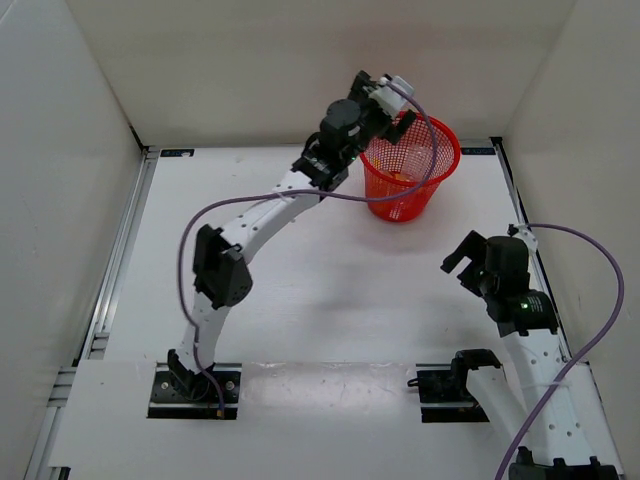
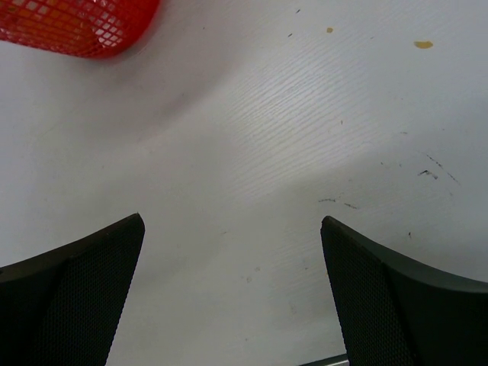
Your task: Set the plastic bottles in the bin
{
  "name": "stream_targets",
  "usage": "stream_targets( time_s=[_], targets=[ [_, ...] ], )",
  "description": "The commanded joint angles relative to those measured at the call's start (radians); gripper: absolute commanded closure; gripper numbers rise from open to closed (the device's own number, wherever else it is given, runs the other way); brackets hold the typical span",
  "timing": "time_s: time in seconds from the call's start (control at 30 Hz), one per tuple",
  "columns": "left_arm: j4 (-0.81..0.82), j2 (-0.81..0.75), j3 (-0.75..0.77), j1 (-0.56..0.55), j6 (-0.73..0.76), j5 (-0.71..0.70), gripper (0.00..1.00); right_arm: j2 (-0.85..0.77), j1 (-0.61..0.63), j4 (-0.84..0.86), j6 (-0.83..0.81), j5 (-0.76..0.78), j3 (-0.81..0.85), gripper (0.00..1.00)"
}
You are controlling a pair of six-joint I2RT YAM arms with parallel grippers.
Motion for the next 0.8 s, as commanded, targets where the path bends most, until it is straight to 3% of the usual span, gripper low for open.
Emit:
stream_targets(
  time_s=[0.0,0.1,0.13,0.2,0.33,0.47,0.5,0.53,0.6,0.73,0.77],
  targets=[
    [-0.159,-0.285,-0.109,0.096,-0.026,-0.22,0.0,0.034,0.002,-0.002,-0.056,-0.071,0.022,0.0],
    [-0.212,-0.547,-0.597,0.228,0.057,-0.284,0.0,0.016,0.002,-0.002,-0.056,-0.07,-0.006,0.0],
    [-0.233,-0.684,-0.694,0.263,0.084,-0.284,0.0,-0.013,0.002,0.01,-0.056,-0.07,-0.015,0.0],
    [-0.299,-0.812,-0.946,0.348,0.171,-0.319,0.0,-0.076,0.002,0.052,-0.056,-0.059,-0.055,0.0],
    [-0.455,-1.098,-1.263,0.466,0.244,-0.368,0.0,-0.188,0.002,0.165,-0.043,-0.05,-0.145,0.0],
    [-0.788,-1.364,-1.4,0.57,0.188,-0.243,0.0,-0.242,0.002,0.246,0.068,0.025,-0.228,0.0],
    [-0.965,-1.391,-1.4,0.583,0.166,-0.185,0.0,-0.251,0.002,0.256,0.091,0.042,-0.239,0.0],
    [-1.05,-1.409,-1.4,0.594,0.14,-0.075,0.0,-0.251,0.002,0.256,0.115,0.042,-0.248,0.0],
    [-1.182,-1.452,-1.419,0.594,0.065,0.001,0.0,-0.225,0.002,0.256,0.115,0.041,-0.248,0.0],
    [-1.14,-1.502,-1.504,0.606,-0.101,-0.13,0.0,-0.159,0.002,0.247,0.115,0.015,-0.213,0.0],
    [-1.085,-1.514,-1.52,0.658,-0.112,-0.155,0.0,-0.144,0.002,0.247,0.126,0.001,-0.204,0.0]
  ],
)
